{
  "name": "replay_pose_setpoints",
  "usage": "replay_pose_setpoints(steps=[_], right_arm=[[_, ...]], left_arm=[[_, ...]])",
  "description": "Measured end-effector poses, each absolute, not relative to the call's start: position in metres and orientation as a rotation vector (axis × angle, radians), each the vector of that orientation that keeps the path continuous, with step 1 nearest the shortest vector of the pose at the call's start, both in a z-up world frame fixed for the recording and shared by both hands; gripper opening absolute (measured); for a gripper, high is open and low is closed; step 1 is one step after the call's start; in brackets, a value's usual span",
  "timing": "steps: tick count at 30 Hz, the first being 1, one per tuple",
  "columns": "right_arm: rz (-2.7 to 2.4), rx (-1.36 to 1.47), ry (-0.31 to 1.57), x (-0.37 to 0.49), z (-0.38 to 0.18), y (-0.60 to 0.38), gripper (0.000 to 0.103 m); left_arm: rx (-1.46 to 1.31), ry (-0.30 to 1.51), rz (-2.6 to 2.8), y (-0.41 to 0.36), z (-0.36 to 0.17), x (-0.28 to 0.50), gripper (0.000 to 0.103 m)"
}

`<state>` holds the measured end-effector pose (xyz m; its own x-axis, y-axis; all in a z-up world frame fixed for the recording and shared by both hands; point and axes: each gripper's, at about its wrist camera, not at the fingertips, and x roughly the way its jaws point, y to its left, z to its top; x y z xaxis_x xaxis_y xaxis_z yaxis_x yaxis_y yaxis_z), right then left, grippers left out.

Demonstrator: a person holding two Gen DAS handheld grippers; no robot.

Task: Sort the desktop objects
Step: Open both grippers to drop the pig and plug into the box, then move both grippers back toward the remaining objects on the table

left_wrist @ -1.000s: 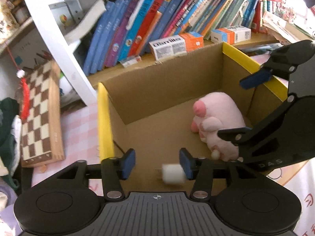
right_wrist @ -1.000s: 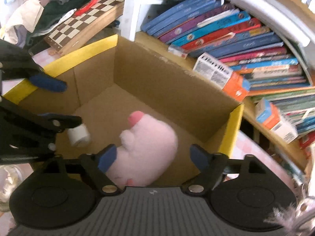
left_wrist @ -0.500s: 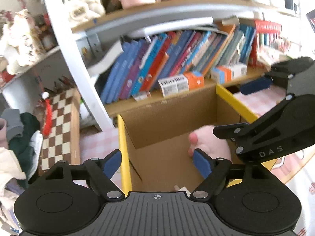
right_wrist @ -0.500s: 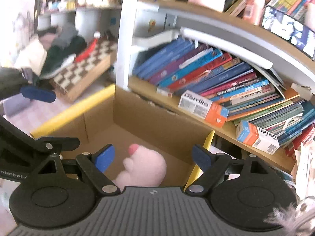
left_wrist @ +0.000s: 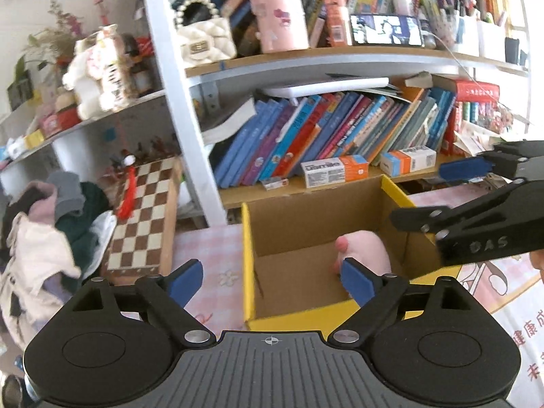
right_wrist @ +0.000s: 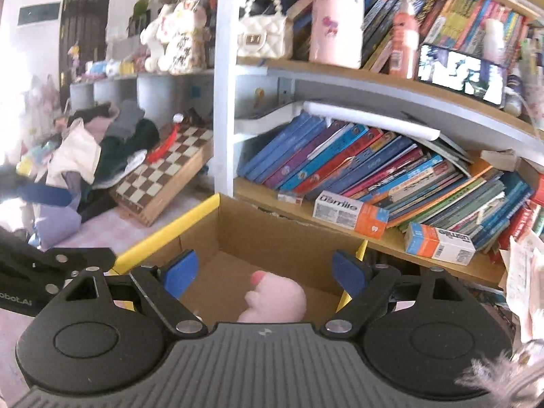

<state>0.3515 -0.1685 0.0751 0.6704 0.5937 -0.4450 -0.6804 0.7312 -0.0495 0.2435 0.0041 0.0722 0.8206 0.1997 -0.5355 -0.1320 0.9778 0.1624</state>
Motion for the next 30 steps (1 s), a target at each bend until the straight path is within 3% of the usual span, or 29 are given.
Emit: replay_pose_setpoints(steps=[30], right_arm=[[0.422,-0.238,0.546,0.206,0.013,-0.189,0.087]], left_arm=[[0.027,0.604,0.161,0.037,0.029,0.117,0.095]])
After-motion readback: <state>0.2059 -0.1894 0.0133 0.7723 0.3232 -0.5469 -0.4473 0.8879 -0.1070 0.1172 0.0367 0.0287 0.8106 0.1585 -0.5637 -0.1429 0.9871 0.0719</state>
